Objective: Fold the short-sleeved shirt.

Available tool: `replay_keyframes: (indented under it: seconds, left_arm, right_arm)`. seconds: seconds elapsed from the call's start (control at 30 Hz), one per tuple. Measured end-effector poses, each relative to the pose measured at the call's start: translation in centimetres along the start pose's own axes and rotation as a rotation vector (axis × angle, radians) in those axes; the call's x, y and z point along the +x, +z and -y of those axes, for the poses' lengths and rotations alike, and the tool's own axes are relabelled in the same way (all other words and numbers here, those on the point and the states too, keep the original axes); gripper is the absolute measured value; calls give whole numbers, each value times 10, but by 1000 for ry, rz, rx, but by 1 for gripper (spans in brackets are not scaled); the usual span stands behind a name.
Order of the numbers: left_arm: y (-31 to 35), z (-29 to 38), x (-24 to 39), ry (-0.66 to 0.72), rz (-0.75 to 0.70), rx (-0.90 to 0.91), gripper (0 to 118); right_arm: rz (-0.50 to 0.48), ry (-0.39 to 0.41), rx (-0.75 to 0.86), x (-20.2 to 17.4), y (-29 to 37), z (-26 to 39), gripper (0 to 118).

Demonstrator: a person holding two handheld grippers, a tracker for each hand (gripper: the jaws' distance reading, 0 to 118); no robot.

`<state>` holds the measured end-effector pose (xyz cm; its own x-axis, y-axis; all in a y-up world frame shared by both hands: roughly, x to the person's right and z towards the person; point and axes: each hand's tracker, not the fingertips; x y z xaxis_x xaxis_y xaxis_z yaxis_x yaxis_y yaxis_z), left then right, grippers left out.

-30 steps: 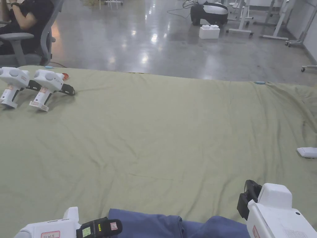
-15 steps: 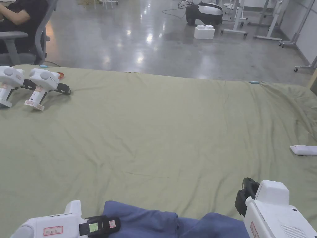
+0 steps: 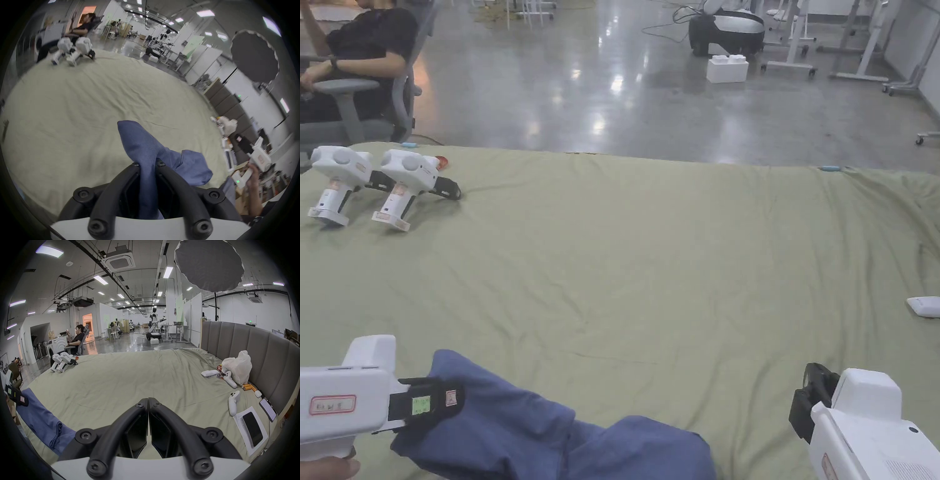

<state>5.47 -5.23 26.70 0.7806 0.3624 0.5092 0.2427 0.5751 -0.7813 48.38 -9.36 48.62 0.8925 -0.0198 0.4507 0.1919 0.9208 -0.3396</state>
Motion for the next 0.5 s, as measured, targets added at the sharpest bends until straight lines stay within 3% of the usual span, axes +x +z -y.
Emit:
replay_keyframes:
  seconds: [0.5]
  left_arm:
    - [-34, 15, 121, -211, -84, -78, 8]
  right_arm:
    - [5, -22, -24, 6, 2, 10, 0]
